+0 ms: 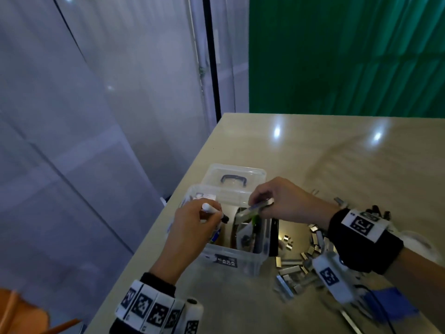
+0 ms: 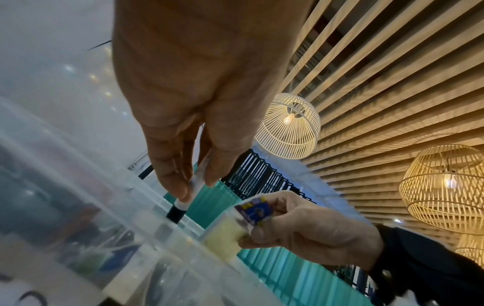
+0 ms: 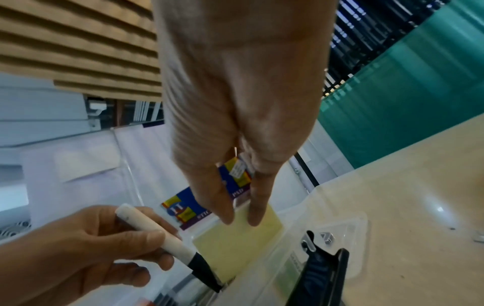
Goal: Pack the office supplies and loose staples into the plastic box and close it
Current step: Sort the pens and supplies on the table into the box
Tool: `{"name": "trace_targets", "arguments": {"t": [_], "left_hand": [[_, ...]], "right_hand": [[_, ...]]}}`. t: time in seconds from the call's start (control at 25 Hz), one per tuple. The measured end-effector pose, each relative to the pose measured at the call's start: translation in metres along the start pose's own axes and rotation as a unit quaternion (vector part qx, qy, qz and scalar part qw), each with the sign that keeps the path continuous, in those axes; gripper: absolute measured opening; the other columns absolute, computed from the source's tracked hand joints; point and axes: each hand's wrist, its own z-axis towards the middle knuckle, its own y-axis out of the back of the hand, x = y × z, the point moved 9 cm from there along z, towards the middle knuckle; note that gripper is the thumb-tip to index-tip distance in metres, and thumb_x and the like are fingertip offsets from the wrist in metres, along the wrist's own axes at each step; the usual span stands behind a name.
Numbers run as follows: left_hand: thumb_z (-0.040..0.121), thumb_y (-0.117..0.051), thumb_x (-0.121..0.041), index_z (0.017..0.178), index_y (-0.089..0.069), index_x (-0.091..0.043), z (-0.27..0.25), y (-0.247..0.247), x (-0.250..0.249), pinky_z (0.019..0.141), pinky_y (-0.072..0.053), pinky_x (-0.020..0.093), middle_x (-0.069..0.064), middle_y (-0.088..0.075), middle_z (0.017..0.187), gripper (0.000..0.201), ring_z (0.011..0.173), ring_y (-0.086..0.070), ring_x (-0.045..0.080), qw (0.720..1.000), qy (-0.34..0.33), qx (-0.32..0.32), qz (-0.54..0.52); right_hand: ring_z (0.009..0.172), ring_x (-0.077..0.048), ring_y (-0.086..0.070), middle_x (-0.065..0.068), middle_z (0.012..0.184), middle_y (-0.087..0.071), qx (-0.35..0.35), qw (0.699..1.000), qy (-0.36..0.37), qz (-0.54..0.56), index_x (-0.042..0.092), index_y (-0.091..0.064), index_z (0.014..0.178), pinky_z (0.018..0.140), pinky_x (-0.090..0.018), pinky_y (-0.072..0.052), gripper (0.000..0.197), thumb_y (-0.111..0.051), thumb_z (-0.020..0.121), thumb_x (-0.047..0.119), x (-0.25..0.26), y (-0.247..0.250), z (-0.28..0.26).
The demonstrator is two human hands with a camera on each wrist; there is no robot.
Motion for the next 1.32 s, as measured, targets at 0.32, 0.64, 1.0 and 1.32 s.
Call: {"name": "trace_targets", "arguments": {"t": [0.32,0.64,1.0,1.32], "left_hand": [[0.089,-0.065,-0.014,0.078,-0.069,-0.003,-0.017,-0.016,0.0,0.07,-0.054,0.033,0.004,-0.07,0.074,0.016,0.071,-0.066,0.015,0.992,-0.012,0.103,-0.069],[0.092,-0.067,-0.025,0.083,-0.072,-0.019,-0.012,0.004,0.009,0.076,-0.059,0.031,-0.004,-0.072,0.077,0.012,0.075,-0.069,0.007,0.991,-0.011,0.121,-0.062],[0.095,-0.061,-0.032,0.094,-0.067,-0.018,0.001,0.0,0.013,0.09,-0.056,0.03,-0.007,-0.069,0.087,0.014,0.082,-0.066,0.003,0.99,0.013,0.135,-0.029],[0.088,-0.071,-0.022,0.089,-0.07,-0.013,0.035,-0.015,-0.023,0.073,-0.057,0.03,-0.001,-0.071,0.08,0.009,0.071,-0.066,0.007,0.995,-0.036,0.095,-0.024]], "right_hand": [[0.079,-0.004,-0.069,0.006,0.083,-0.075,-0.003,0.999,0.022,-0.045,0.016,-0.079,0.086,0.075,-0.021,-0.057,0.02,-0.077,0.078,-0.003,0.023,-0.004,0.04],[0.091,-0.016,-0.067,-0.001,0.093,-0.073,0.166,0.974,0.003,-0.154,0.015,-0.077,0.095,0.085,-0.04,-0.058,0.031,-0.063,0.078,-0.007,0.016,-0.056,0.059],[0.095,-0.012,-0.064,0.007,0.096,-0.07,0.213,0.956,-0.028,-0.2,0.019,-0.078,0.089,0.088,-0.035,-0.057,0.037,-0.054,0.083,-0.008,0.007,-0.057,0.059],[0.086,-0.008,-0.067,0.008,0.094,-0.073,0.173,0.98,0.001,-0.096,0.024,-0.074,0.102,0.082,-0.036,-0.056,0.025,-0.082,0.079,0.032,0.035,-0.026,0.039]]}}
